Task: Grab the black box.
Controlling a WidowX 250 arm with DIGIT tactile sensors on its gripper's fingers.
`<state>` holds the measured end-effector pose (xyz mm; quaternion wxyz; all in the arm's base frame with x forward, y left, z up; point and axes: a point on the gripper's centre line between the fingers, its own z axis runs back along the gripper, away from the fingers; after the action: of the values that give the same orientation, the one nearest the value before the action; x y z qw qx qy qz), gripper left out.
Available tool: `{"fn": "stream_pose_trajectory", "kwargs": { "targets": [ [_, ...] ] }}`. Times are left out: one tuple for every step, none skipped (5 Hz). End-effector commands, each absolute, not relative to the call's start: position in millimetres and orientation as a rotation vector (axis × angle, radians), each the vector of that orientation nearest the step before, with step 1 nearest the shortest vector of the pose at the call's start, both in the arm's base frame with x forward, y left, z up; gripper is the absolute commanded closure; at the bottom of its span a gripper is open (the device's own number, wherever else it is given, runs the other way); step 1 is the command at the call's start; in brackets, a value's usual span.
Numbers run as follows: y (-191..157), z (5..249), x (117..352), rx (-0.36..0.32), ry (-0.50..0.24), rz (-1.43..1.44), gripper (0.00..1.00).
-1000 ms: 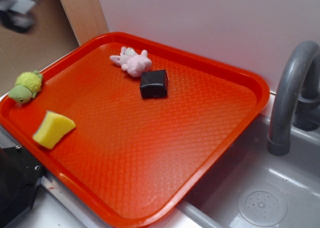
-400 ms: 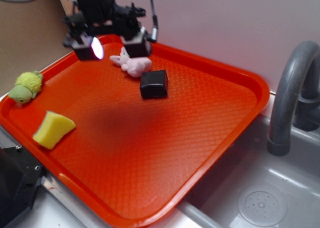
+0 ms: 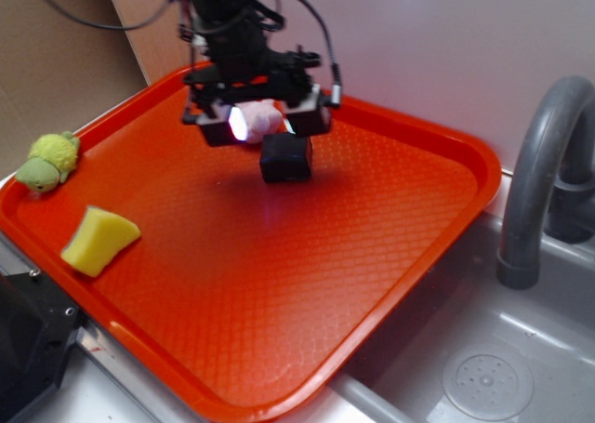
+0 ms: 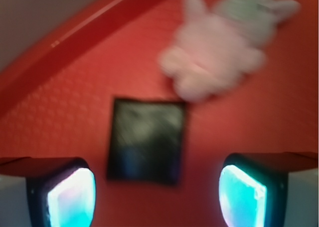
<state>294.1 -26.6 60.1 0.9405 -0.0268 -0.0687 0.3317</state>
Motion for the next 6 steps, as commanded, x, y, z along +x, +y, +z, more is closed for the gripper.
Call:
{"fn": "stream_pose_trajectory", "kwargs": {
  "targets": [
    [-23,39,324,-0.027,-0.111,0.674,0.0],
    [-27,37,308,-0.017,-0.088,0.68,1.0],
    [-20,59,298,-0.024,-0.133,0.642,1.0],
    [0,107,294,-0.087,-0.194,0.459,1.0],
    [13,157,276,-0.14,-0.219,0.243,1.0],
    [13,207,243,-0.149,-0.235,0.089,1.0]
  ]
}}
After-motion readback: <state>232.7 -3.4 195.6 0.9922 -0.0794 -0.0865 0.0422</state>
